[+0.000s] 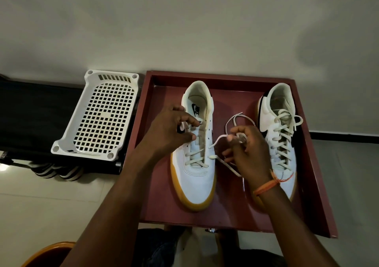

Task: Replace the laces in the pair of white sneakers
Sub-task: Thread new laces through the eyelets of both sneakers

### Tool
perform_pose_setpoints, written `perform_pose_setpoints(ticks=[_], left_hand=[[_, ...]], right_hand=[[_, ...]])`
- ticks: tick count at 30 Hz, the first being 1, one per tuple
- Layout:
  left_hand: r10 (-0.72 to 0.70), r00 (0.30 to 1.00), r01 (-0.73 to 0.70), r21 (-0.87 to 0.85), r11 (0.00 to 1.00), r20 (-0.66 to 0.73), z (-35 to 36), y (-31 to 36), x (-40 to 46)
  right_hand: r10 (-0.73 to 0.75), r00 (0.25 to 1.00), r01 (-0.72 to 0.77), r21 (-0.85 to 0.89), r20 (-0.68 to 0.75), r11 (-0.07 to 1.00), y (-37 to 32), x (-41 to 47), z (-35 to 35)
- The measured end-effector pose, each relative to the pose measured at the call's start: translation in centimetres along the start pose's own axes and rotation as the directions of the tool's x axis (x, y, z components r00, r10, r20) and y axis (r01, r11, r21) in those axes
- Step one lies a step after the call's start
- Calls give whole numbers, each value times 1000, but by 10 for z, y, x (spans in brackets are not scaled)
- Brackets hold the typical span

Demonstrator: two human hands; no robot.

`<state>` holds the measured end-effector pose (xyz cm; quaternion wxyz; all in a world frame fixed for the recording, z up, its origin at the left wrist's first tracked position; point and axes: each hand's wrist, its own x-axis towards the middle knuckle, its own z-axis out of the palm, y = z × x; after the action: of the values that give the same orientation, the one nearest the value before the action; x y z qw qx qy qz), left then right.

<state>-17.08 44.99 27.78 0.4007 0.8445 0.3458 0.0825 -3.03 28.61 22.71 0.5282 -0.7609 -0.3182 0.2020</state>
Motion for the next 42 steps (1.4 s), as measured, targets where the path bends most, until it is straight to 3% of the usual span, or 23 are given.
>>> perform_pose_setpoints(ticks=[5,10,17,27,32,36,42], left_hand=[[10,1000,-10,8,1000,11,0,-3,1],[54,992,-65,103,993,111,5,-7,3],[120,980,-164,298,940,160,18,-1,-1],[52,958,-60,20,998,281,23,-5,3],[-40,945,55,-40,998,326,27,-1,1],[-137,931,200,-158,967,339,26,0,-1],[-230,935,297,-245,923,269,22,9,-4]], right_hand=[[-113,981,129,-96,155,987,-1,-2,5],[-177,975,191,-98,134,977,-3,-4,9],[-56,987,77,-138,151,987,5,-2,12],[118,955,-139,57,270,989,4,0,10],[99,959,-102,0,266,995,6,1,10],[151,954,-176,77,260,981,1,2,6],[96,957,-112,46,273,993,-5,0,4]])
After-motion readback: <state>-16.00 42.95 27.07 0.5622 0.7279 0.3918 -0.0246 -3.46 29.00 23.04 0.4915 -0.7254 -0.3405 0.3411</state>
